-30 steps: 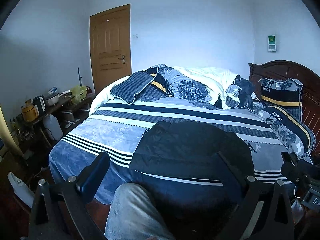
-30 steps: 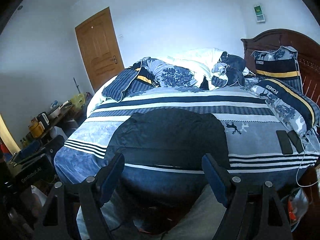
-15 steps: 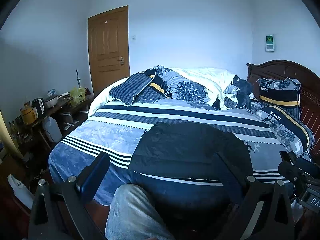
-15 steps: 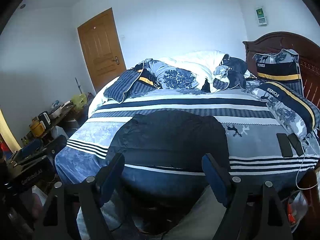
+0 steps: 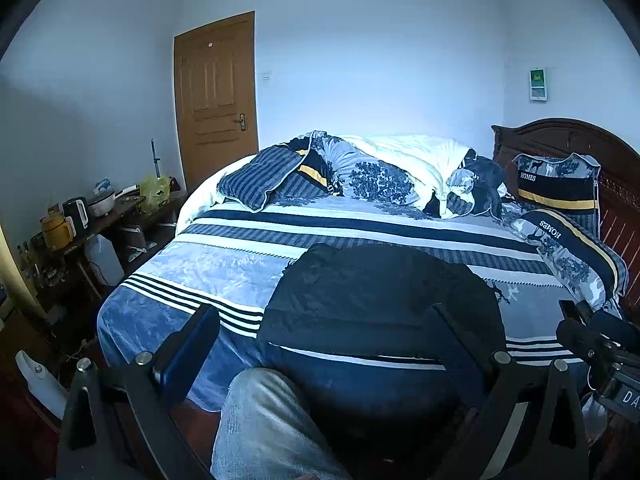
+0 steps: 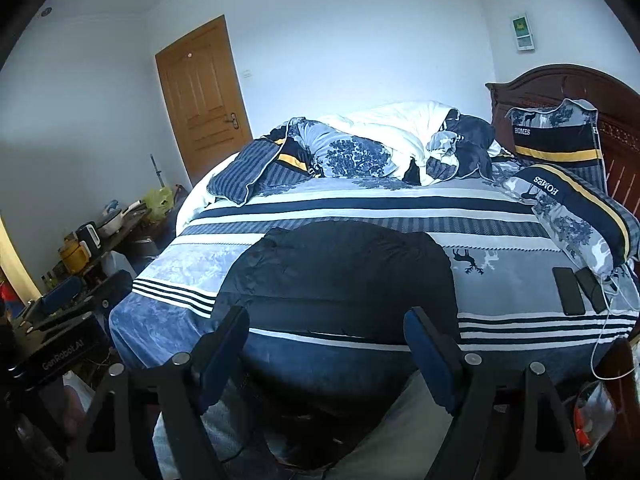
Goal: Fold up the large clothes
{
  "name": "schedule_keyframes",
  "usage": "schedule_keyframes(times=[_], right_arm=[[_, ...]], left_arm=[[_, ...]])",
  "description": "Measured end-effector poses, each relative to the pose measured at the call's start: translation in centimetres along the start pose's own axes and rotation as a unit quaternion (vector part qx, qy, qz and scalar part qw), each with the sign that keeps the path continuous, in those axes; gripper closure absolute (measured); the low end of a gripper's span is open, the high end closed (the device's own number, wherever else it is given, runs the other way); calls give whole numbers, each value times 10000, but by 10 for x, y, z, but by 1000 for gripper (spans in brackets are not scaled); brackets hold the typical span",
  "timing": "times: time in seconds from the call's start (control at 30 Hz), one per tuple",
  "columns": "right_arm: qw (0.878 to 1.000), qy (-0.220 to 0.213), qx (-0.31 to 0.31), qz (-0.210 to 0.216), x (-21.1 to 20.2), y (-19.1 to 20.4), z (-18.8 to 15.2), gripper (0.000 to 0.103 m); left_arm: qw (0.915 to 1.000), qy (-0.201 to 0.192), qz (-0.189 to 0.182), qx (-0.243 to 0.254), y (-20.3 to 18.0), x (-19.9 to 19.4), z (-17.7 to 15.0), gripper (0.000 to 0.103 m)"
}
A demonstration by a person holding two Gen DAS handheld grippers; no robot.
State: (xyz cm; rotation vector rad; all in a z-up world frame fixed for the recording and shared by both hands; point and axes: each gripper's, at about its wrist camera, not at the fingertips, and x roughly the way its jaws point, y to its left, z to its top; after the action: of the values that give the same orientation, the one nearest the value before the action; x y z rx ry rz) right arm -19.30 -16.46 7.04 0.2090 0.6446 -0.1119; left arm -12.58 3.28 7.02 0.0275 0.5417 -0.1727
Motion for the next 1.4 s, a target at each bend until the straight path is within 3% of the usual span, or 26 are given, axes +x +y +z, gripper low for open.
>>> schedule_keyframes(times=[1.4], right_arm=[[10000,37,-10,10,0,-5,4,20]], left_arm=[[9998,53,-97,146,3,1,-1,1]])
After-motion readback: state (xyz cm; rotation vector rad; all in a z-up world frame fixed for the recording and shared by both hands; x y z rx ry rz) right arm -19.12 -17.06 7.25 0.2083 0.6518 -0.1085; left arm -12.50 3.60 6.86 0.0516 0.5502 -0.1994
